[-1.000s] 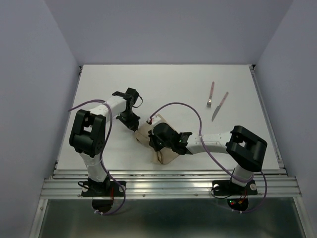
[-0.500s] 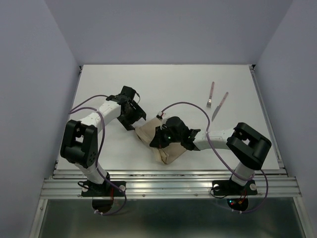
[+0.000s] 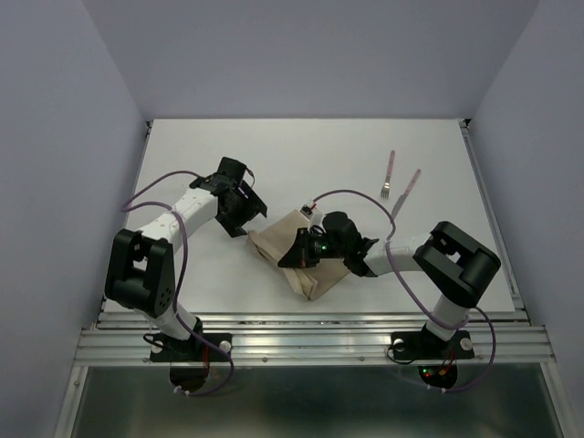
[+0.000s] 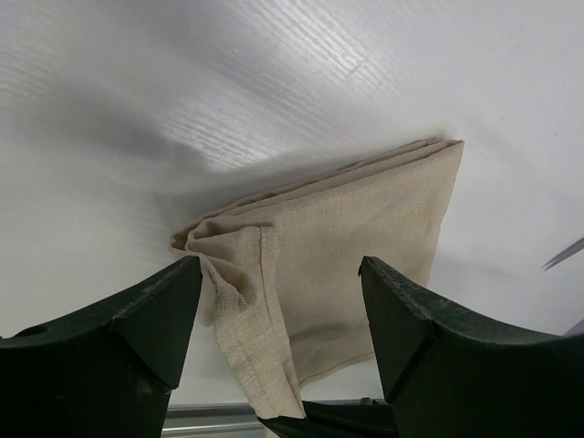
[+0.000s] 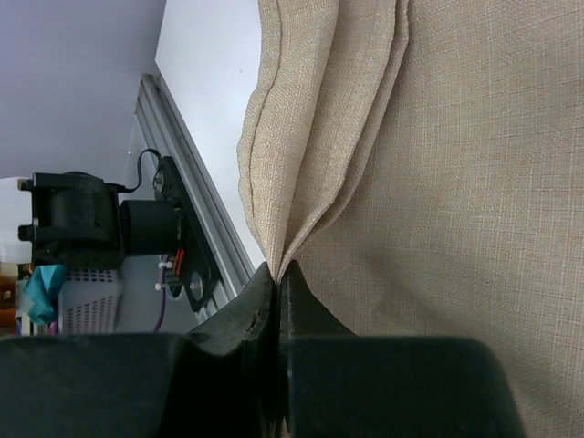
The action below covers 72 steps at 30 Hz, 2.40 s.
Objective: Fold the napkin into a case and place the utensils inside
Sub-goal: Fold the lower triangle-folded napkin at the center of the board.
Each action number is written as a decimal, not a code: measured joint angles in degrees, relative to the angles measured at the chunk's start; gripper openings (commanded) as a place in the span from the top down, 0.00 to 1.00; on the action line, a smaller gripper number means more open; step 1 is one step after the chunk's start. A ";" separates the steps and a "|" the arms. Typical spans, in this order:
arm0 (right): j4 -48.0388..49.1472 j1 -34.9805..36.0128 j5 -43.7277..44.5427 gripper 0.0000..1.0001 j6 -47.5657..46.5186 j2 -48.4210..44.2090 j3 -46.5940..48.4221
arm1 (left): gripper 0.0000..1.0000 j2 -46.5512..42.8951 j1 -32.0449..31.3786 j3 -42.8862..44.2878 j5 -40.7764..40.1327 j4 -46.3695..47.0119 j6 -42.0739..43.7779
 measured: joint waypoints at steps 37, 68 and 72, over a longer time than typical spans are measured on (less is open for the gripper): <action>4.46 -0.13 -3.34 0.99 2.16 2.62 -0.59 | 0.85 -3.72 0.74 -12.96 4.98 7.96 3.28; -20.63 4.66 3.54 0.30 -18.27 10.03 21.51 | 1.00 -2.69 1.03 -12.31 3.72 -1.36 -1.07; -22.58 5.44 6.12 0.30 -18.45 9.99 21.35 | 1.00 -2.69 1.03 -12.17 3.56 -1.51 -1.29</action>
